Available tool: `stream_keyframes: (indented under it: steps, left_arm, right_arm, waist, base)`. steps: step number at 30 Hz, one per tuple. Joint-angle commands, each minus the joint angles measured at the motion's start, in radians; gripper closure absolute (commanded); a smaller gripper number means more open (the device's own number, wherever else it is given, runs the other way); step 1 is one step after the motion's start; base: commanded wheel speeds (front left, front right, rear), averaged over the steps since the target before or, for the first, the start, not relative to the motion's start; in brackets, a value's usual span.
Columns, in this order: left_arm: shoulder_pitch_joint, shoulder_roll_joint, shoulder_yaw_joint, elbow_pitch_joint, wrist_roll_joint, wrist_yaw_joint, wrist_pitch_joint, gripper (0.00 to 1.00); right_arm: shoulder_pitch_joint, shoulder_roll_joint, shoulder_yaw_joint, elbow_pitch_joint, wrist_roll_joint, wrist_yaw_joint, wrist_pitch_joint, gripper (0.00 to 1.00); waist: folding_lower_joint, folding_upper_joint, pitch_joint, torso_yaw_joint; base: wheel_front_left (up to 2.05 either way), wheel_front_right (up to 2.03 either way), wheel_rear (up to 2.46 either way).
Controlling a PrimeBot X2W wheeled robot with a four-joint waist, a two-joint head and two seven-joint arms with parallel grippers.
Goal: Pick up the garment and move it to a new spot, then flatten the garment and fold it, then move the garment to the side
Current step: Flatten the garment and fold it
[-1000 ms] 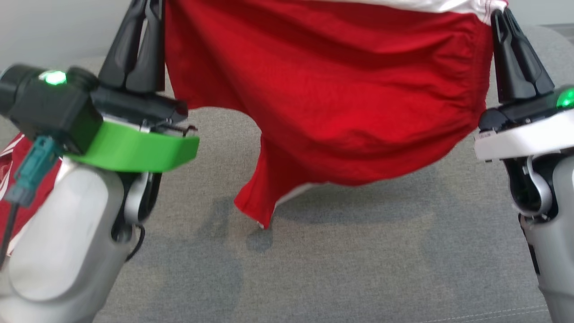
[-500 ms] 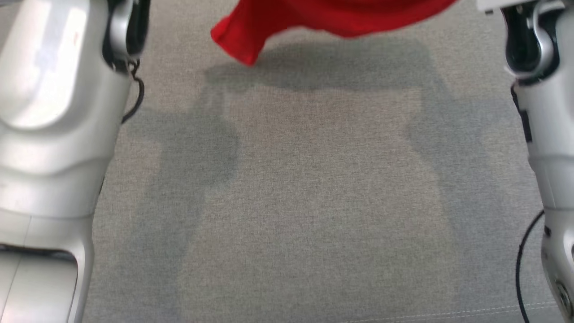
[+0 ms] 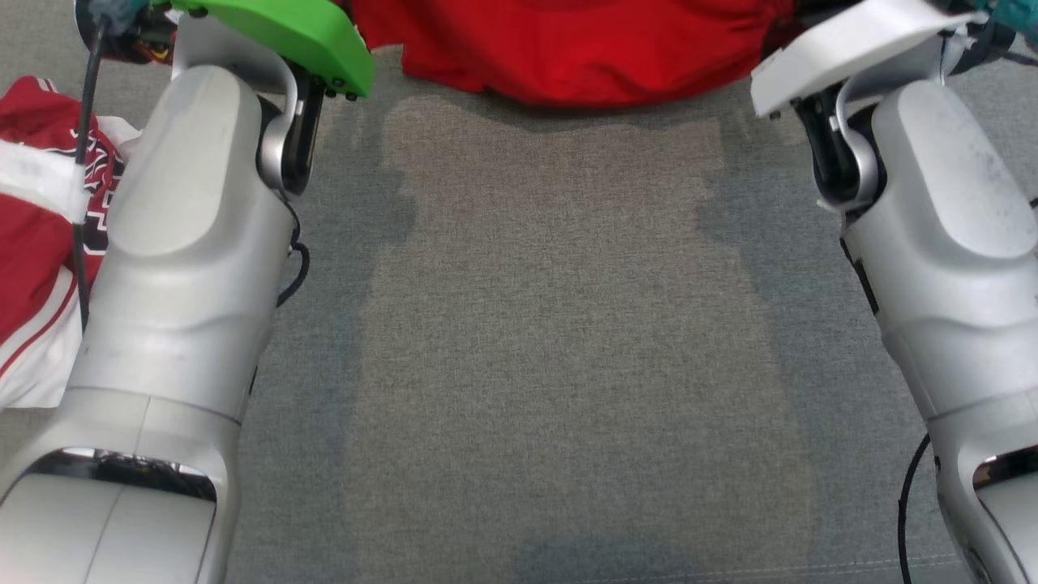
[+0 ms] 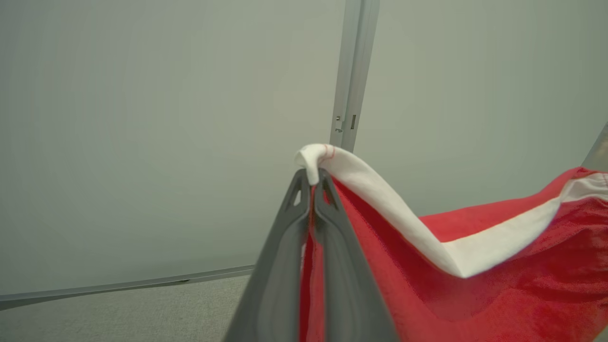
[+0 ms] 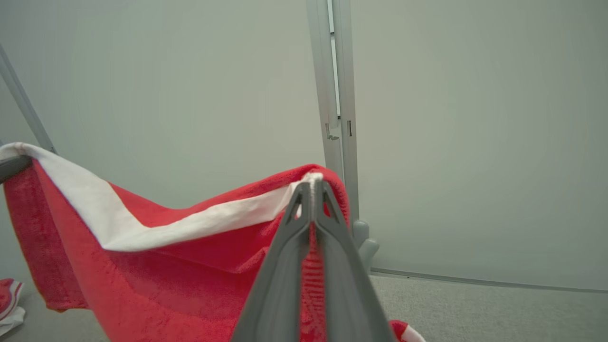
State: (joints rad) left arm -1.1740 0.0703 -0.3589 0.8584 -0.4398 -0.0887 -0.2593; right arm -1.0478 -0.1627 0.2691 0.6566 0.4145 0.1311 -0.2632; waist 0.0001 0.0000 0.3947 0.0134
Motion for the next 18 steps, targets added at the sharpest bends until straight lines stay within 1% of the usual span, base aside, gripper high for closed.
stream_keyframes:
  steps: [1,5,9,10,14,18]
  left_arm:
    - [0.063,-0.007,0.023,-0.014,0.003,-0.006,-0.004,1.0]
    - [0.206,-0.013,0.083,-0.092,0.022,-0.01,-0.004,1.0]
    - [0.387,-0.014,0.149,-0.215,0.058,-0.014,-0.004,1.0]
    - [0.387,-0.014,0.149,-0.215,0.058,-0.014,-0.004,1.0]
    - [0.576,-0.015,0.201,-0.367,0.109,-0.017,-0.004,1.0]
    - [0.745,-0.011,0.223,-0.505,0.15,-0.025,-0.004,1.0]
  right_arm:
    - [0.07,-0.013,0.016,-0.023,0.018,-0.001,-0.005,1.0]
    - [0.226,-0.041,0.045,-0.12,0.051,-0.001,-0.005,1.0]
    - [0.409,-0.075,0.078,-0.245,0.079,-0.001,-0.005,1.0]
    - [0.409,-0.075,0.078,-0.245,0.079,-0.001,-0.005,1.0]
    - [0.576,-0.104,0.101,-0.364,0.097,-0.001,-0.005,1.0]
    - [0.705,-0.111,0.084,-0.454,0.094,-0.001,-0.005,1.0]
  waist:
    - [-0.0001,0.0,0.005,0.004]
    - [-0.0001,0.0,-0.009,-0.001]
    - [-0.0001,0.0,-0.037,-0.015]
    - [-0.0001,0.0,-0.037,-0.015]
    - [-0.0001,0.0,-0.068,-0.028]
    - [-0.0001,0.0,-0.098,-0.041]
  base:
    - [0.0,0.0,0.0]
    - [0.0,0.0,0.0]
    - [0.0,0.0,0.0]
    - [0.0,0.0,0.0]
    - [0.0,0.0,0.0]
    - [0.0,0.0,0.0]
